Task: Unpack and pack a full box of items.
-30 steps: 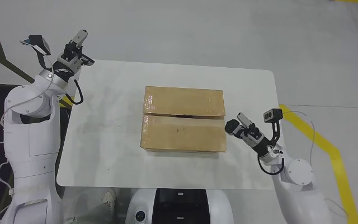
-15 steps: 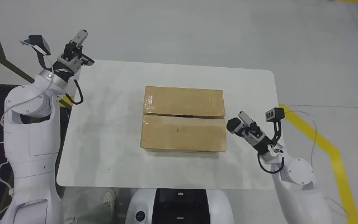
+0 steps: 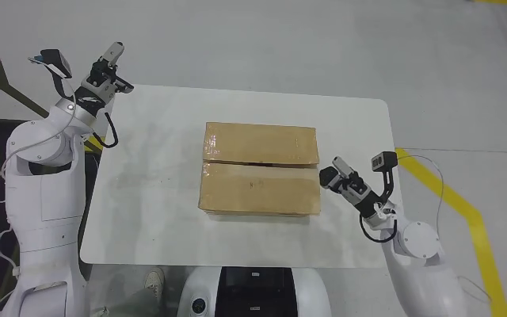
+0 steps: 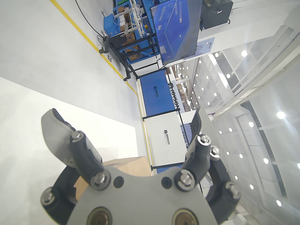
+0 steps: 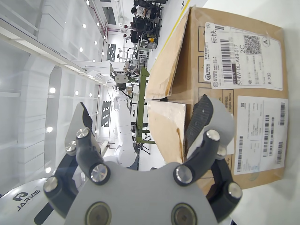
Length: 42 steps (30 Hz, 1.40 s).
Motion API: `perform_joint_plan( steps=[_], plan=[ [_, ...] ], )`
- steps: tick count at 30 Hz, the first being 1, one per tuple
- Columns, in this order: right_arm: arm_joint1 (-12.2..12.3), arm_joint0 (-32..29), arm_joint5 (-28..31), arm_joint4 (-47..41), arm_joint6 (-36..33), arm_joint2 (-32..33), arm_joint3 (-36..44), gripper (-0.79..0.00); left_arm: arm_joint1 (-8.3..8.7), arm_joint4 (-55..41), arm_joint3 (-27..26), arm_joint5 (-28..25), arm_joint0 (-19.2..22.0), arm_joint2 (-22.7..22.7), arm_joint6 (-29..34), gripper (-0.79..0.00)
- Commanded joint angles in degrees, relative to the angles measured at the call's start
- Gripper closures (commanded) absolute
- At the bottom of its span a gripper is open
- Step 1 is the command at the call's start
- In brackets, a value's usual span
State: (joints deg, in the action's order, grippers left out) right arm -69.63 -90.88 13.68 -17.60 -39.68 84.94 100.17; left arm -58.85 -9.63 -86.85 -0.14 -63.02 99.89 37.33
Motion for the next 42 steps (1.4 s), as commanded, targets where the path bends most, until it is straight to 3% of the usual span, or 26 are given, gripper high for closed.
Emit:
perform_joint_plan(
  steps=[1,17,21,26,42],
  plan=[
    [0.1,0.0,0.2,0.1,-0.4,0.0,0.1,-0.785,0.0,0.0,0.0,0.0,0.0,0.0,0.0,-0.785],
    [0.5,-1.2,2.4,-2.2,-3.3,-0.8,3.3,-0.785,0.0,0.0,0.0,0.0,0.0,0.0,0.0,-0.785],
    [0.8,-1.9,3.5,-4.3,-6.6,-0.5,4.5,-0.785,0.0,0.0,0.0,0.0,0.0,0.0,0.0,-0.785],
    [1.4,-3.3,5.8,-0.5,-10.7,-0.4,8.3,-0.785,0.0,0.0,0.0,0.0,0.0,0.0,0.0,-0.785],
    [2.5,-6.3,8.3,-2.2,-17.8,-0.6,14.0,-0.785,0.0,0.0,0.0,0.0,0.0,0.0,0.0,-0.785]
  ],
)
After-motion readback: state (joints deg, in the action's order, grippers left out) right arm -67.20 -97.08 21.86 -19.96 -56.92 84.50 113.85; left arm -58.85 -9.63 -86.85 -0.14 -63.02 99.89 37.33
